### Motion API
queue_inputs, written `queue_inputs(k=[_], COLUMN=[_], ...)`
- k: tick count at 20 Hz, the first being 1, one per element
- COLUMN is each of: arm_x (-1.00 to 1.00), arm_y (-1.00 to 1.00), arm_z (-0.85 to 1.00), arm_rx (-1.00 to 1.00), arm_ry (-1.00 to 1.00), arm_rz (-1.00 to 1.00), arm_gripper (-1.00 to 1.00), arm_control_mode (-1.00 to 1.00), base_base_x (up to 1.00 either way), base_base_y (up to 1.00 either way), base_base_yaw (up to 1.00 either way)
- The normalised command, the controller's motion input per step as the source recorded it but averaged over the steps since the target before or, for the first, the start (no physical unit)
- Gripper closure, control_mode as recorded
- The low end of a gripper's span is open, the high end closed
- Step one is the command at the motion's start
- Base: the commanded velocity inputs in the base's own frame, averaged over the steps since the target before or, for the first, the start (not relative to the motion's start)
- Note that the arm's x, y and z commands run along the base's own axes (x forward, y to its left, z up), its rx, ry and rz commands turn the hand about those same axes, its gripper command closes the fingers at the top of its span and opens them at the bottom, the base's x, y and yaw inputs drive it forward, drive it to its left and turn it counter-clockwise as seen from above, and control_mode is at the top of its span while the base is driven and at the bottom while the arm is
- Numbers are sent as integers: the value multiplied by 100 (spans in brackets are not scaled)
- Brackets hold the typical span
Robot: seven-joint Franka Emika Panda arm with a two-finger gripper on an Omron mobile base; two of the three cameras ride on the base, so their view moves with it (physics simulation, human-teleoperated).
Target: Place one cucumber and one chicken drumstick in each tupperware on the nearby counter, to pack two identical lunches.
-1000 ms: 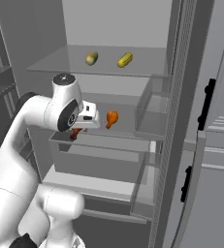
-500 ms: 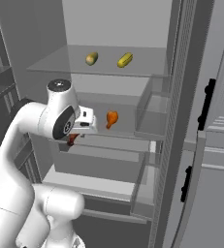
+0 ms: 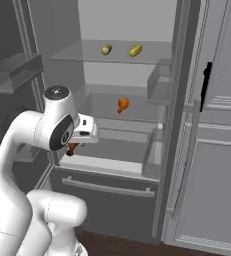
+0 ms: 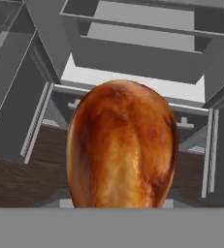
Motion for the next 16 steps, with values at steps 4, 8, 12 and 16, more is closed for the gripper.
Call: queue_inputs(k=[4, 8, 12, 16], arm_x=[0, 0, 0, 0], arm_y=[0, 0, 0, 0], arm_z=[0, 0, 0, 0], arm_rx=[0, 0, 0, 0], arm_ry=[0, 0, 0, 0], arm_rz=[0, 0, 0, 0], arm_gripper=[100, 100, 100, 100], arm_control_mode=[100, 100, 100, 100], base_base_x=[-95, -92, -65, -10], base_base_y=[1, 6, 1, -14], base_base_yaw=[10, 14, 7, -30])
